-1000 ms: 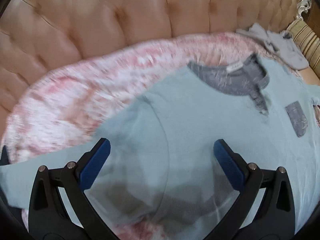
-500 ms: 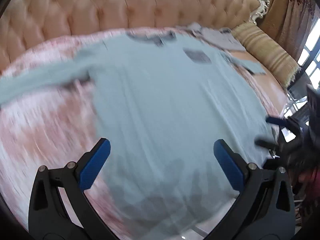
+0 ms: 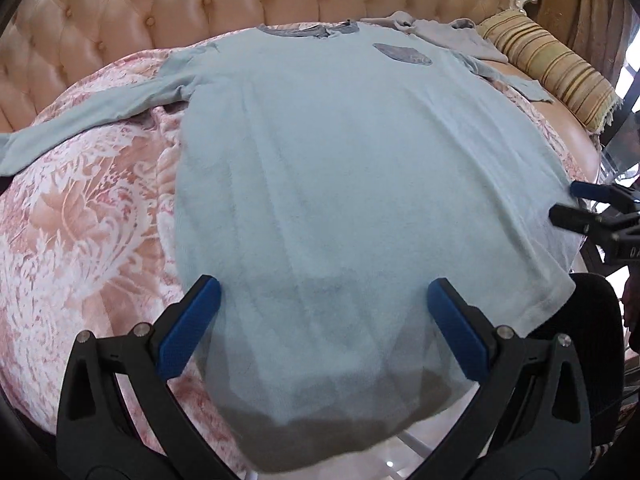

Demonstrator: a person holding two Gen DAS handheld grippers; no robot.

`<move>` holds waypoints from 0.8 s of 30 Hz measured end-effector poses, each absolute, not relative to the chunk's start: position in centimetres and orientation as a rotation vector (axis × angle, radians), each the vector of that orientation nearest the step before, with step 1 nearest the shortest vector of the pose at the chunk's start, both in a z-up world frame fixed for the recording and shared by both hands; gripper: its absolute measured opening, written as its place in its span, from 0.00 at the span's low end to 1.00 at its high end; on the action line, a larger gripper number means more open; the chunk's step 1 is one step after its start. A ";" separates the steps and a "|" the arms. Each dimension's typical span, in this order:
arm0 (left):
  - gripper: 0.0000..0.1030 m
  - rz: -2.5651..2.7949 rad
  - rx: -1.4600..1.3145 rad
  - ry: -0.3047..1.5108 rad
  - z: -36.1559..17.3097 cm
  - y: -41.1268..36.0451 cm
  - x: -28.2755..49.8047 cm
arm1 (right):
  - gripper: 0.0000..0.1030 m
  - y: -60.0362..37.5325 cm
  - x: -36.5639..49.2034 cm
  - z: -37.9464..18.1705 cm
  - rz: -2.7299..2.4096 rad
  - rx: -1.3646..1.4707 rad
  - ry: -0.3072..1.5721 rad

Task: Fold clothes
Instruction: 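Smooth the flat shirt body with both tools, pressing the fabric down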

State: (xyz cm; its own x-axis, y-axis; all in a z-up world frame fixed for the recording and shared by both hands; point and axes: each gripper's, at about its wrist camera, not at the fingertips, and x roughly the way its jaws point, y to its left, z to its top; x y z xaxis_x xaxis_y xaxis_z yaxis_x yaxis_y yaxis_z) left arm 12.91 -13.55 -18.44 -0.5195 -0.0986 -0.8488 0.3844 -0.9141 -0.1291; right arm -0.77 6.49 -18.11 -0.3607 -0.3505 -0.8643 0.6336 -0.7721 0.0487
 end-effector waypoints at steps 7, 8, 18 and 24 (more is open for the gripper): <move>1.00 -2.490 1.369 0.340 -18.6 -12.2 13.1 | 1.00 0.8 1.3 -17.4 -2.104 1.137 0.622; 1.00 -2.492 1.369 0.351 -18.8 -12.4 13.3 | 1.00 0.1 1.5 -18.1 -2.078 1.143 0.665; 1.00 -2.490 1.391 0.367 -19.2 -12.6 13.5 | 1.00 3.6 0.1 -19.3 -2.075 1.214 0.511; 1.00 -2.482 1.395 0.365 -19.2 -12.6 13.7 | 1.00 0.9 0.0 -15.8 -2.123 1.106 0.536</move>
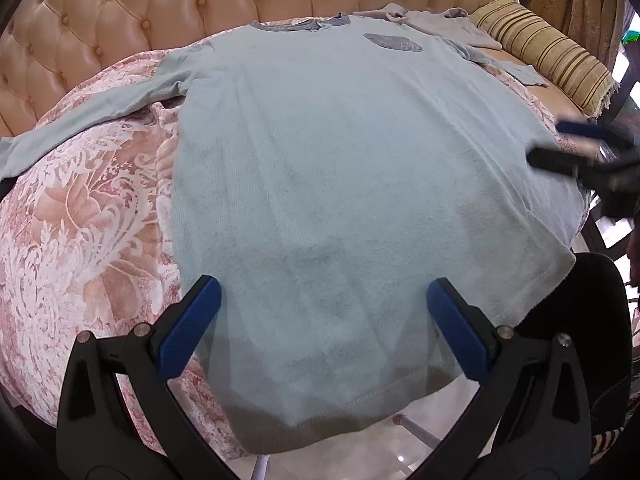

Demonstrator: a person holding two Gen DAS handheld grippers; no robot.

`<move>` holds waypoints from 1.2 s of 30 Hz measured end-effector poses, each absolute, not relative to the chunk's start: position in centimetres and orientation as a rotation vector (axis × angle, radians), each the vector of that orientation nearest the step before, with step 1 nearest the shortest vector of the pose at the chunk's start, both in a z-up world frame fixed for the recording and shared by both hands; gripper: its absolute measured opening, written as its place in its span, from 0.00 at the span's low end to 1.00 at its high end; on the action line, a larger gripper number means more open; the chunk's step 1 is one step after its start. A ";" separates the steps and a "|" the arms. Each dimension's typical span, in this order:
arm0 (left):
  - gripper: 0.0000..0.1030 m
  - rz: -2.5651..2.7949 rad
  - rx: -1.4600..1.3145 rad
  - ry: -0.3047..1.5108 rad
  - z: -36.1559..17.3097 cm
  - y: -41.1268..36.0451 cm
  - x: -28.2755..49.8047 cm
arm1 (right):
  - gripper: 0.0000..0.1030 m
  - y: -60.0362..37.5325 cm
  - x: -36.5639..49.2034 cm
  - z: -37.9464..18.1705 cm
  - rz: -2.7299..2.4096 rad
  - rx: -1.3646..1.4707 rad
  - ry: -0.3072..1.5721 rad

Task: Fold clothes
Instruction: 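Smooth the flat shirt body with both tools, pressing the fabric down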

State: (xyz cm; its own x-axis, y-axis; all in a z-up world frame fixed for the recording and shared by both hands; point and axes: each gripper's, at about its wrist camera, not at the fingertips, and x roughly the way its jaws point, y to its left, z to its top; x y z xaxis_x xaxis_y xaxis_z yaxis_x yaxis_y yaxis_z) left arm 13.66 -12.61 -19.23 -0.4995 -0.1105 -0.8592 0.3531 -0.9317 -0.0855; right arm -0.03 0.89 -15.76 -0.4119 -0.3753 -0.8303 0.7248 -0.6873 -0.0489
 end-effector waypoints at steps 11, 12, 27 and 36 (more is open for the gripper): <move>1.00 -2.484 1.403 0.366 -19.2 -12.7 13.7 | 1.00 -0.6 -2.1 -19.5 -2.018 1.179 0.536; 1.00 -2.484 1.404 0.368 -19.2 -12.7 13.7 | 1.00 -0.4 -2.0 -19.5 -2.017 1.178 0.540; 1.00 -2.460 1.473 0.489 -15.9 -19.8 4.6 | 1.00 0.5 -0.6 -19.7 -2.055 1.136 0.512; 1.00 -2.344 1.551 0.545 -18.5 -24.7 -3.3 | 1.00 0.5 -1.0 -18.5 -1.979 1.170 0.487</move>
State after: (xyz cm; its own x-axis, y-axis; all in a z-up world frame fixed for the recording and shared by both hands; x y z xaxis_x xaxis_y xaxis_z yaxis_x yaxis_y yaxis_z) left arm -3.34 -24.73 -18.53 -0.3861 -0.0231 -0.9221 0.4273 -0.8905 -0.1566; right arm -0.97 0.52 -18.45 -0.2806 -0.4238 -0.8612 0.7750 -0.6293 0.0571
